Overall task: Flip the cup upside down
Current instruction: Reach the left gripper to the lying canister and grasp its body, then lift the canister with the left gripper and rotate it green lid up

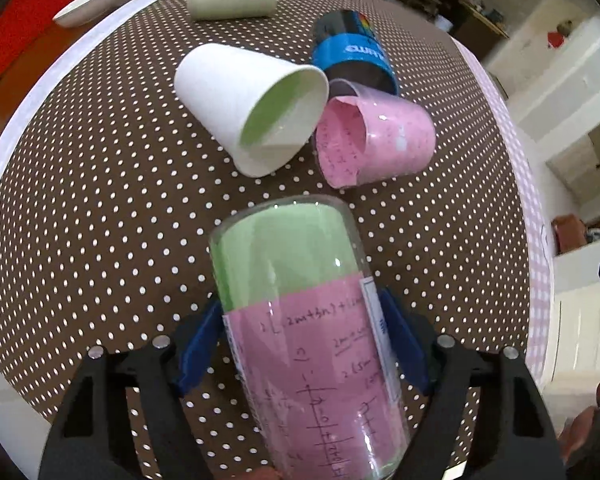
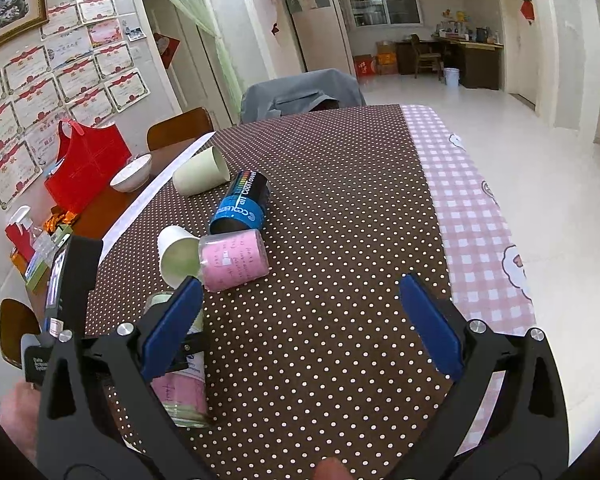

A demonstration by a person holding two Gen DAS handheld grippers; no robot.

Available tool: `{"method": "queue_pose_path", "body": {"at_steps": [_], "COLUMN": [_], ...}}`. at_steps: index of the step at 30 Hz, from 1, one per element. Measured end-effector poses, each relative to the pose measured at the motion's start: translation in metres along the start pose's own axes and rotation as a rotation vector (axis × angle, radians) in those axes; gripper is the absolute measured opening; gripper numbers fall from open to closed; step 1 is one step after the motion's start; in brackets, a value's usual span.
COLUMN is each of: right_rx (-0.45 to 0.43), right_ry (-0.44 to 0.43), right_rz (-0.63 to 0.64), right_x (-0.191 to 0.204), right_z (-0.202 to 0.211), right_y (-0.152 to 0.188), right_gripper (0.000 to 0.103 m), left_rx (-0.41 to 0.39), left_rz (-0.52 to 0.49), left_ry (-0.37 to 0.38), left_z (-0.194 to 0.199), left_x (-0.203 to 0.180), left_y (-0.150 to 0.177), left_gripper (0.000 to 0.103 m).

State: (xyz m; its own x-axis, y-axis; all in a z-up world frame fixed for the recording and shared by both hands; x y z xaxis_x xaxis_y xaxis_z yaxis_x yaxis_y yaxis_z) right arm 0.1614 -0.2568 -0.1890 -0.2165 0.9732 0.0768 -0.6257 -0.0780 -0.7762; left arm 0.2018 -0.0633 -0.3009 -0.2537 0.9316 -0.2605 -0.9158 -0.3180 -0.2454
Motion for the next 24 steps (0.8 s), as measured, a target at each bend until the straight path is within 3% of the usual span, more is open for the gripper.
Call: {"method": "queue_pose_path", "body": {"at_steps": [9,15,24], "right_rx": [0.000,0.003,0.005], "right_ry": [0.006,0.009,0.007], "right_rz": [-0.001,0.004,0.004], "right_x": [0.001,0.002,0.004], "right_z": [0.000,0.001,0.003], "right_y": [0.000,0.000,0.000], "right_gripper": [0.097,0.097,0.097], "left_rx": [0.007,0.046,0.037], "left_rz": [-0.040,-0.125,-0.070], "left_ry": [-0.051,-0.049,-0.045], "left_z": [-0.008,-0.030,-0.037], "left_x": [-0.010,-0.031,-0.026], "left_y": [-0.018,-0.003,-0.016], "left_gripper": [0.076,0.076,0.077]}}
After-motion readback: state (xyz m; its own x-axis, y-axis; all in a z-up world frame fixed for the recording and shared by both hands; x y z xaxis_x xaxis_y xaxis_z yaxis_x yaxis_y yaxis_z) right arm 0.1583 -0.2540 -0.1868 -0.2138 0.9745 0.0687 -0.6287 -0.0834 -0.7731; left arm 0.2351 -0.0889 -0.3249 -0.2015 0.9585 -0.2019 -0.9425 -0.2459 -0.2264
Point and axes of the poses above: each gripper's, at about its wrist camera, not at the fingertips, and z roughly against the way its jaws point, x to its left, y to its underside, the point moved 8 cm from there along -z, roughly the way its jaws point, and after that the axes turned 14 degrees about z, right-handed, at the moved point
